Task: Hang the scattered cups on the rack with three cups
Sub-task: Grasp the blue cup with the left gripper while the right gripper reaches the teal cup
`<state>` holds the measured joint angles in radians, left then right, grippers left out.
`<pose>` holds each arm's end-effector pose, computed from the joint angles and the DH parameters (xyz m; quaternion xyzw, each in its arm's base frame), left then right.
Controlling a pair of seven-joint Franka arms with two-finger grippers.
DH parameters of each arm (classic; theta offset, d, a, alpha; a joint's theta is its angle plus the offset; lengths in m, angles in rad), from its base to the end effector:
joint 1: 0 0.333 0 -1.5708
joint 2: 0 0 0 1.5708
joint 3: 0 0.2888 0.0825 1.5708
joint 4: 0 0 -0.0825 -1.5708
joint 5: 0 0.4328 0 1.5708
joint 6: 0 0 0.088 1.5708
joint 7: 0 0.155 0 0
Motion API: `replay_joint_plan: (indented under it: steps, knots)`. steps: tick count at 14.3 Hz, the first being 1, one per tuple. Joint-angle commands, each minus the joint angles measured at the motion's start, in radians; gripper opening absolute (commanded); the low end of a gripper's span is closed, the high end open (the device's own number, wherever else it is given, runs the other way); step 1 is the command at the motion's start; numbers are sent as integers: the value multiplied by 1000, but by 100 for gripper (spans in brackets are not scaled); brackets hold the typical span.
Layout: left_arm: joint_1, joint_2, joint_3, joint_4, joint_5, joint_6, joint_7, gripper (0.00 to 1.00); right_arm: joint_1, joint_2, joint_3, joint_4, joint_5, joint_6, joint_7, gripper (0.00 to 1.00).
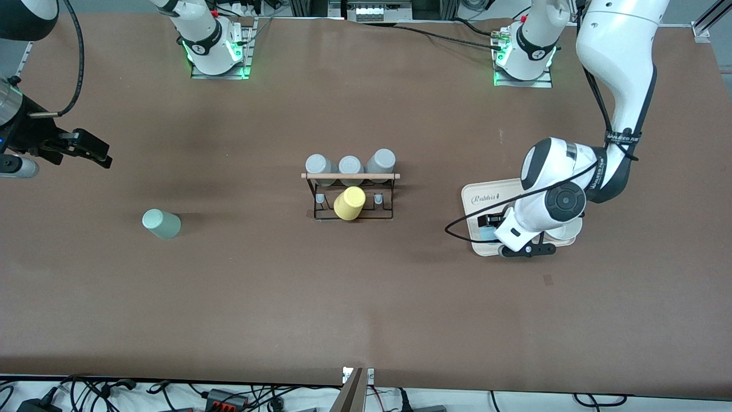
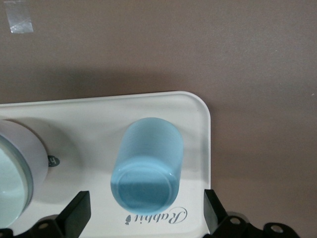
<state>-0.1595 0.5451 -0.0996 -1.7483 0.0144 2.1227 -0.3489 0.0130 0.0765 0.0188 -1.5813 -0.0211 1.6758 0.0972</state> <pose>0.6386 -0.1681 0.1468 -0.9952 -0.0454 0.0862 0.0055 0.6332 0.0168 0.5059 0.9994 -0.0317 0.0096 0.0092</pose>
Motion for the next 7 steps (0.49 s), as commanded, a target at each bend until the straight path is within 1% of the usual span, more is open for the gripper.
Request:
replay_joint_plan:
  steps: [1, 3, 5, 6, 7]
  knots:
    - [-3, 48, 5, 26, 12, 22, -15, 100, -14, 41, 3, 7, -17, -2, -2, 100]
    - [-6, 53, 3, 26, 56, 23, -16, 100, -16, 74, 0, -12, -52, -4, -13, 100]
    - [-5, 56, 3, 23, 88, 36, -16, 99, -27, 103, 0, -40, -59, 30, -11, 100]
    - [-5, 55, 3, 18, 88, 48, -16, 74, -37, 127, 0, -48, -59, 54, -14, 100]
    - [-5, 53, 3, 18, 88, 48, -18, 58, -47, 150, 0, -52, -59, 76, -31, 100]
